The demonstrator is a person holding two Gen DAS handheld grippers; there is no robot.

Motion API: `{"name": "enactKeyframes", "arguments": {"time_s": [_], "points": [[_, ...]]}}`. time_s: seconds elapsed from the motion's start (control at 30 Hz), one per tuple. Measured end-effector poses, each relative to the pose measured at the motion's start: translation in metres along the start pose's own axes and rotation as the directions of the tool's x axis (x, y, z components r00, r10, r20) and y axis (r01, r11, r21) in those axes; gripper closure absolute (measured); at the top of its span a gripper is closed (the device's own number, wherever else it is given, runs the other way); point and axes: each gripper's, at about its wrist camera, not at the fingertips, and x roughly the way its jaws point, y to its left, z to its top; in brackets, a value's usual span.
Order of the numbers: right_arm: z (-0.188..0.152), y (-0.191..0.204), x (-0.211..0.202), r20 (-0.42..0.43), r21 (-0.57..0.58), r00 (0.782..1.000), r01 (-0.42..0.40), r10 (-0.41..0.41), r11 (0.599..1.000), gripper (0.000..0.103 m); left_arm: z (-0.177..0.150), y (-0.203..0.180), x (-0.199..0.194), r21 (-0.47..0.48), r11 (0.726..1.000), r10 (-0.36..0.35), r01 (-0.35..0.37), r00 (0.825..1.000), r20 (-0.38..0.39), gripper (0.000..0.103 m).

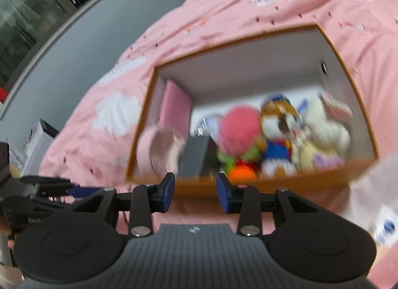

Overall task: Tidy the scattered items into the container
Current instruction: 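Withdraw both tools from the box toward the items beside it, then grasp the gold square block with left tool while right tool grasps the white cylinder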

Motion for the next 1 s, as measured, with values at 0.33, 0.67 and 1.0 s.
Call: {"name": "enactKeyframes", "arguments": {"time_s": [0.33, 0.67, 1.0], "points": [[-0.060, -0.011, -0.015, -0.067, -0.030, 0.990, 0.121, -0.123, 0.992, 0.059, -0.024, -0.008, 0.022, -0.124, 0.992, 0.006, -0.018, 0.996, -0.091, 0.041], [-0.098, -0.017, -0.042, -0.116, -0.088, 0.975, 0.178, -0.188, 0.980, 0.049, -0.036, -0.016, 0.035, -0.234, 0.970, 0.045, -0.069, 0.993, -0.108, 0.038], [-0.125, -0.021, -0.051, -0.169, -0.152, 0.956, 0.214, -0.239, 0.965, 0.042, -0.038, -0.028, 0.047, -0.240, 0.963, 0.089, -0.121, 0.986, -0.140, 0.036]]}}
